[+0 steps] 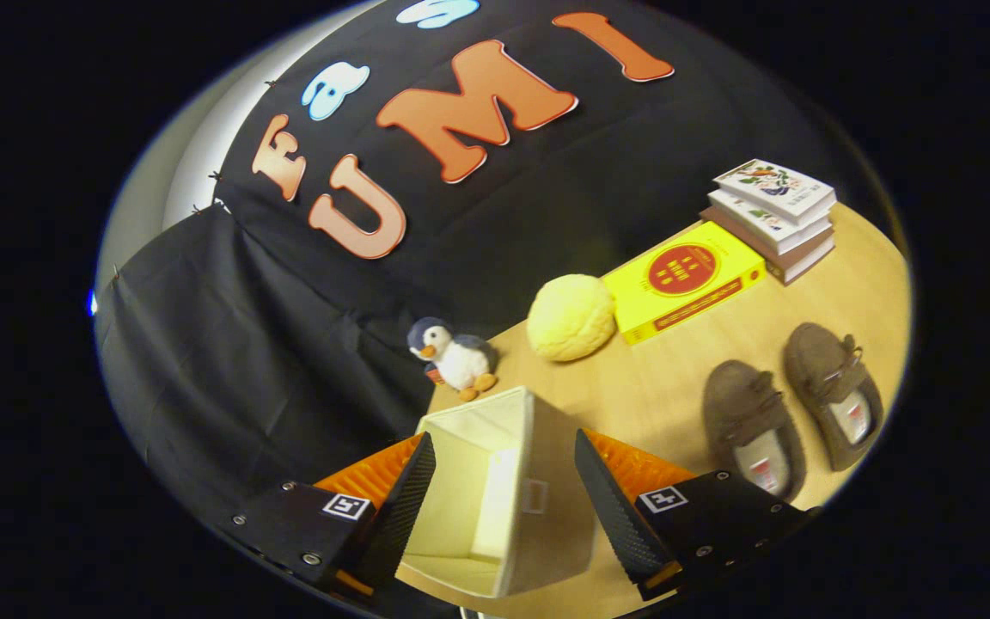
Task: Open the storage box then place both shoes into the box .Put the left shoe in first, then the right shoe, with the right side of both shoes facing outward in a uniform manner.
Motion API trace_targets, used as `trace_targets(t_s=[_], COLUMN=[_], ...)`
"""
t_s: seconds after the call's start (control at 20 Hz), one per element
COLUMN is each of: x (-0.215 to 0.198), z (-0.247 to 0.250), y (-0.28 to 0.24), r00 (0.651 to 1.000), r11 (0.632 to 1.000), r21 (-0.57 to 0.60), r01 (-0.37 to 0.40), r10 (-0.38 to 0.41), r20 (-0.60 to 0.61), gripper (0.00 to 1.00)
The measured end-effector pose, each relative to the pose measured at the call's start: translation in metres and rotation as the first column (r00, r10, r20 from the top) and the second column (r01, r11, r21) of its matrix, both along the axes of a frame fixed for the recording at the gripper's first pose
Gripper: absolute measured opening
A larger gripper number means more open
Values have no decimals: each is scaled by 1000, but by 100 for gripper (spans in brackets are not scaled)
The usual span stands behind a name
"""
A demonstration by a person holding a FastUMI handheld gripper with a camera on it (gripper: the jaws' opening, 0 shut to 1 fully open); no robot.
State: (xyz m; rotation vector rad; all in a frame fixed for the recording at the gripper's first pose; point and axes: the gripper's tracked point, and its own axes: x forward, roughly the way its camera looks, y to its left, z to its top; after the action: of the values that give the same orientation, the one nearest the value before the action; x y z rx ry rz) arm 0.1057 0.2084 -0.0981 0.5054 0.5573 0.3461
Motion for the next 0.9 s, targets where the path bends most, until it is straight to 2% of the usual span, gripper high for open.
trace_targets(t_s=[0.2, 0.4, 0.5, 0.65, 0.85, 0.9], x=[1, 3, 3, 2, 5, 4], z=[-27, -51, -63, -87, -117, -127], y=[-77, -132, -147, -156, -161, -161], r00=[995, 984, 983, 987, 992, 993], r11=[977, 912, 884, 864, 843, 840], r21=[-186, -369, -429, -478, -524, -532], r01=[102, 180, 184, 158, 121, 104], r10=[-99, -163, -164, -144, -121, -114], r20=[26, 76, 84, 67, 35, 15], gripper=[98, 98, 98, 96, 82, 73])
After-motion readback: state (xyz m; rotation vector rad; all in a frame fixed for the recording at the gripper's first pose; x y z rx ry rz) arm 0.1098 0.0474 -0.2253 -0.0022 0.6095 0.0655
